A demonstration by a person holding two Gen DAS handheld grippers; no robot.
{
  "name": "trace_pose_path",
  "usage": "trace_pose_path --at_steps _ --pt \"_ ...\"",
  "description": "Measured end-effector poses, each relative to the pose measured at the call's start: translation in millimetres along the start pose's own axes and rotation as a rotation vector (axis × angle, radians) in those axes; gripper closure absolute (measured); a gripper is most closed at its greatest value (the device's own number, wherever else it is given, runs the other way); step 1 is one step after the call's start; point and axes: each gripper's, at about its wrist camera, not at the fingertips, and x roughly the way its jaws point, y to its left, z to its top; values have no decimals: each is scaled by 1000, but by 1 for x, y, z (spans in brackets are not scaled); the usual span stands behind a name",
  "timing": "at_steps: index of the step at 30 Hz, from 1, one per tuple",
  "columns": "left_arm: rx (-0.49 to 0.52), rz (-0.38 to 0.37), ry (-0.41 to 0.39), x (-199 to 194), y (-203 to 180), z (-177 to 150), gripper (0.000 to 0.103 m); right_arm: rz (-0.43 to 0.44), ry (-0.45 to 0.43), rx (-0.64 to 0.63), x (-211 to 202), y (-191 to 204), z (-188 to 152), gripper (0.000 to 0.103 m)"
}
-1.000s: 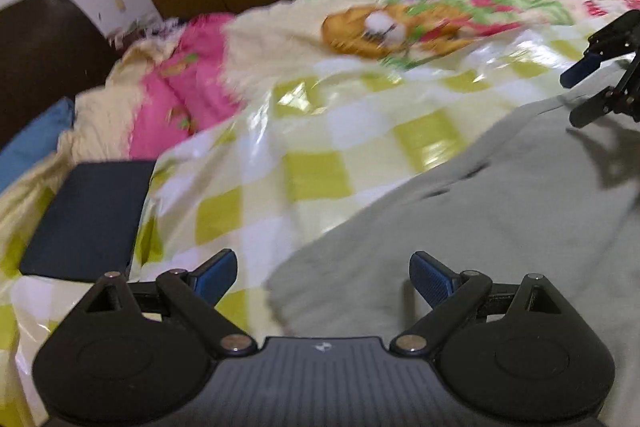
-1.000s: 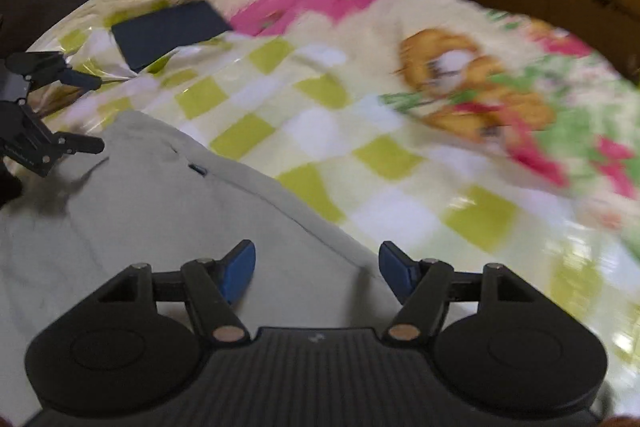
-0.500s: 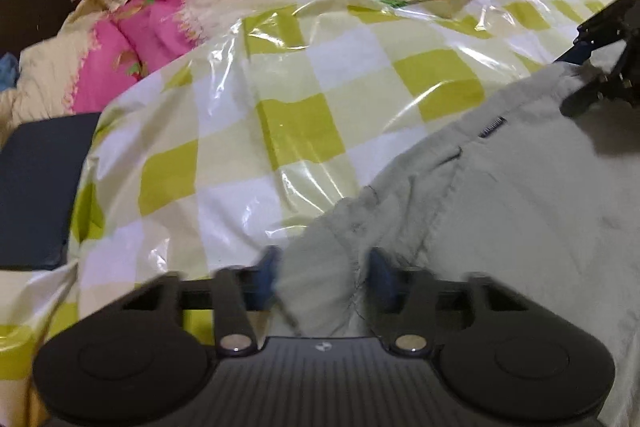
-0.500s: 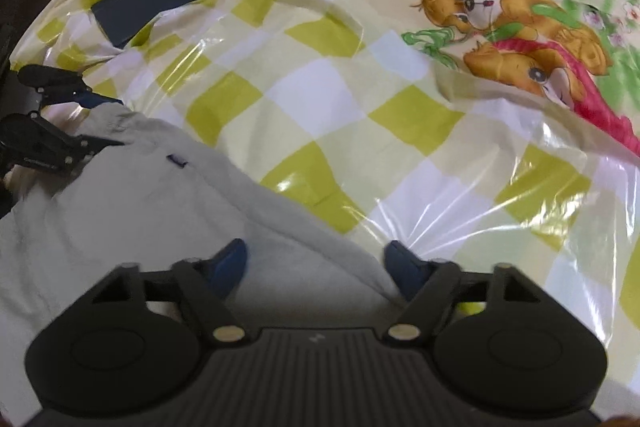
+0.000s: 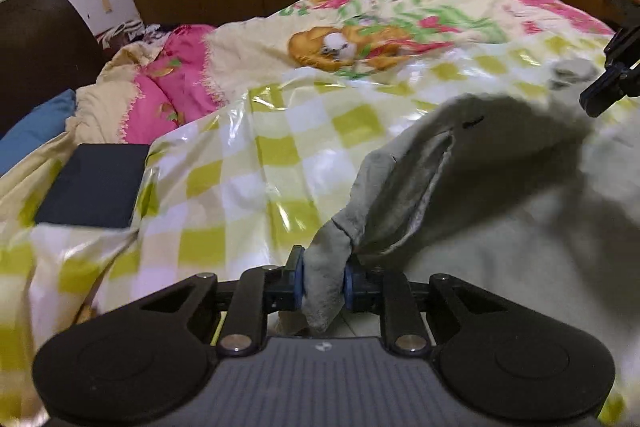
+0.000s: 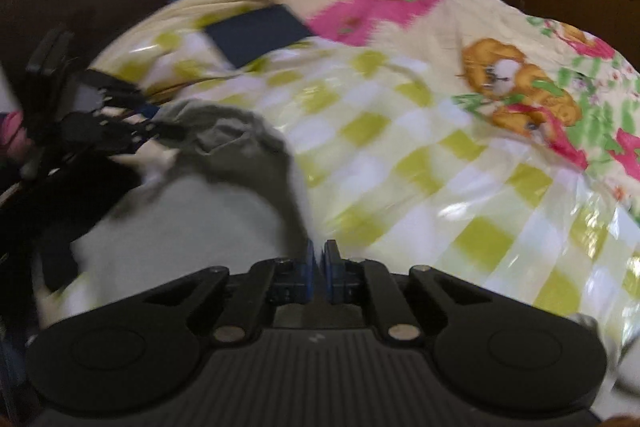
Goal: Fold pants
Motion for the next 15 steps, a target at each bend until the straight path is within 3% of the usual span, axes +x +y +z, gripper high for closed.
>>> trace_pose_path --at_steps 3,9,13,15 --pt "14 -25 23 -23 -23 -36 69 75 48 16 8 38 -30 97" --pt "-39 -19 112 -17 -44 -93 68 164 243 105 86 75 -87 97" --pt "-47 9 101 -22 -45 -107 67 156 276 119 102 85 -97 97" --pt "-27 22 92 -26 -46 -108 67 62 221 41 95 94 -87 93"
